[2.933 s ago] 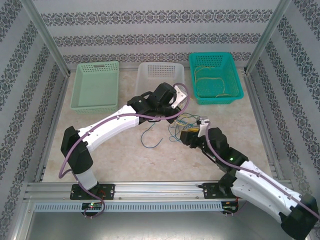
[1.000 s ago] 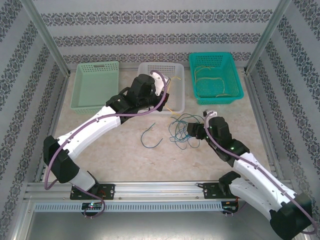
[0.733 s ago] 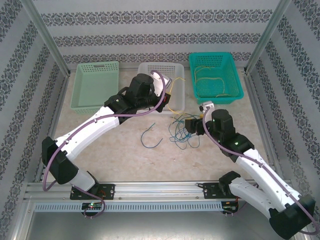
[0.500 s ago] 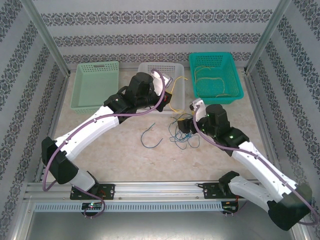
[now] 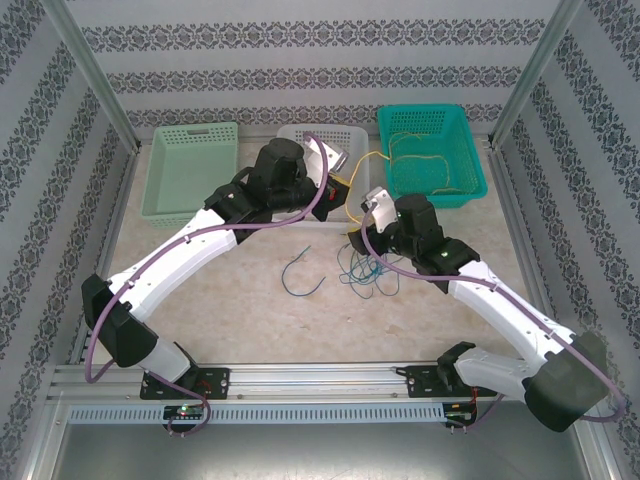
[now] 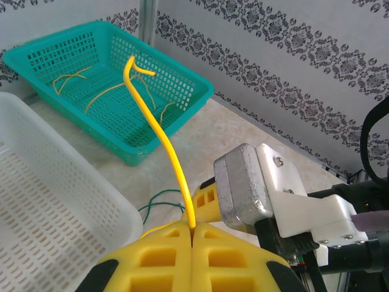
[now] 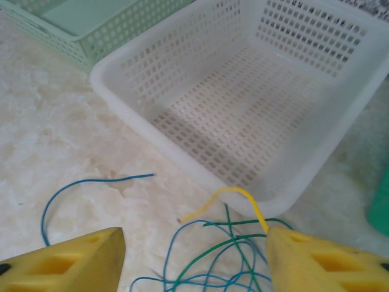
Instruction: Untangle the cables
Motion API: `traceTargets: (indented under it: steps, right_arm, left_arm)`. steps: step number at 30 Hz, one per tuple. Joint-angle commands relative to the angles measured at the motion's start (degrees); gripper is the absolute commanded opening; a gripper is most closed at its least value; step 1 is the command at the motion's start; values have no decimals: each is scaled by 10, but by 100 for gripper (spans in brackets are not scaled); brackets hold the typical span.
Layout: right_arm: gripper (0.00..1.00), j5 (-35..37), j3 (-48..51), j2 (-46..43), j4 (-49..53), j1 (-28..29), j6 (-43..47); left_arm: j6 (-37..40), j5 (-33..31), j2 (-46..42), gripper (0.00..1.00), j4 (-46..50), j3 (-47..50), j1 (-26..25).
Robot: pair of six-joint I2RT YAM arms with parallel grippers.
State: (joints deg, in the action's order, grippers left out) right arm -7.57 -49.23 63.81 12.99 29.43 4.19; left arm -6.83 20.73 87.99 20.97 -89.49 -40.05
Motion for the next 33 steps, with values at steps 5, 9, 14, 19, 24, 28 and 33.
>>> traceTargets:
  steps: [5, 9, 14, 19, 24, 28, 33]
  right_arm:
    - [41, -23, -2, -13, -46, -21, -12]
    - [21, -36, -1, -14, -35, -28, -11]
    - [16, -65, -17, 0, 35, -30, 0]
    - [14, -119, -56, 36, 133, -28, 26]
    - [14, -188, -85, 67, 185, -17, 26]
    - [13, -249, -100, 102, 206, -2, 12]
    - [10, -291, -112, 137, 215, 20, -4]
  left_arm:
    - [-50, 47, -12, 0, -48, 14, 30]
    - [-66, 49, -11, 0, -63, 19, 38]
    - [-87, 32, -10, 0, -78, 24, 59]
    - [-86, 6, 6, 0, -93, 6, 75]
    - [-83, -25, 28, 0, -134, 1, 79]
    - [-98, -35, 41, 0, -188, 14, 78]
    - [-115, -66, 46, 0, -238, 39, 79]
